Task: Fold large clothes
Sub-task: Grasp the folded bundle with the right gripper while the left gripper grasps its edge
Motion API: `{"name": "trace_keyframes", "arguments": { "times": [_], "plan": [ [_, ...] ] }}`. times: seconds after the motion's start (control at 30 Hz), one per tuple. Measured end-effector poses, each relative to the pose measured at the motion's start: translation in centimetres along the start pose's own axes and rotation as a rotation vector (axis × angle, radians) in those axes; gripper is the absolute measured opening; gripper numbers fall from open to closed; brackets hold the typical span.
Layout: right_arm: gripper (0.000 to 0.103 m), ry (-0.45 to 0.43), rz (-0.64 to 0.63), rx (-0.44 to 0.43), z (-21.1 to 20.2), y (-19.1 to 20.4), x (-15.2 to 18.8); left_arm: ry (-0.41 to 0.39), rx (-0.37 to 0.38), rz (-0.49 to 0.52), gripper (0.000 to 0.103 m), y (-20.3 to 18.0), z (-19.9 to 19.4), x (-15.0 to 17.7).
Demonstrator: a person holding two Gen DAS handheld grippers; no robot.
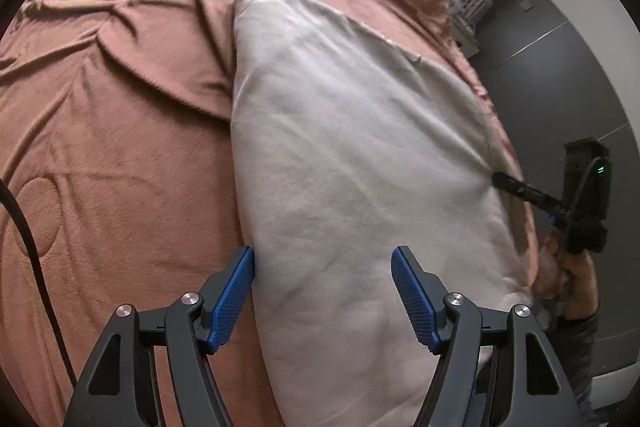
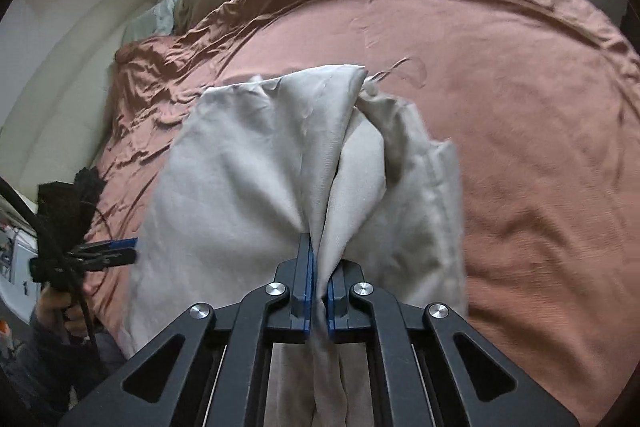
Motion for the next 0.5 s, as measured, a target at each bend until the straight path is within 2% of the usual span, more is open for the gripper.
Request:
{"name": "trace_keyframes", "arguments": {
  "times": [0.07, 0.13, 0.2, 0.23, 0.3, 0.4, 0.43, 0.47, 0.5],
  "plan": [
    [0.001, -0.003, 0.005, 0.031, -0.6, -0.8, 0.8, -0.003, 0.033, 0.013, 0.071, -1.1, -0.3, 0.0],
    [0.001, -0.003, 0.032, 0.042, -0.7, -1.7, 2.0, 0.016, 0.106, 0.032, 0.071, -2.8, -0.2, 0.1],
    [0.002, 0.009, 0.057, 0.024, 0.3, -1.4, 2.4, 0.021, 0.083, 0.068, 0.071, -4.1, 0.2, 0.2],
    [0.003, 0.012, 0.074, 0.020, 0.6, -1.4, 2.6, 0.014, 0.040, 0.092, 0.071, -4.4, 0.3, 0.1],
    [0.004, 0.018, 0.095, 0.033, 1.0, -1.4, 2.9, -0.002, 0.011, 0.093, 0.071, -4.2, 0.2, -0.3],
    [0.014, 0.014, 0.114, 0.038, 0.2, -1.9, 2.9, -0.039, -0.020, 0.060, 0.074, -2.3, -0.5, -1.2],
    [0.022, 0.017, 0.125, 0.030, -0.1, -2.2, 2.9, -0.046, -0.036, 0.047, 0.078, -1.7, -0.6, -1.3],
    [0.037, 0.014, 0.139, 0.022, -0.5, -2.5, 2.9, -0.046, -0.047, 0.023, 0.079, -0.7, -0.5, -1.8],
    [0.048, -0.004, 0.154, 0.009, -1.0, -2.8, 2.8, -0.042, -0.045, 0.005, 0.079, -0.2, -0.2, -2.1]
  ]
}}
Point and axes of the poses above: each gripper's, at about its wrist camera, not at the fingertips, and z roughly the way its jaws point, y to its left, x to its underside, the point moved 3 cm from there along z, roughly the way its jaws point, and after that the axes turned 6 degrees about -z, right-handed, at the moved point
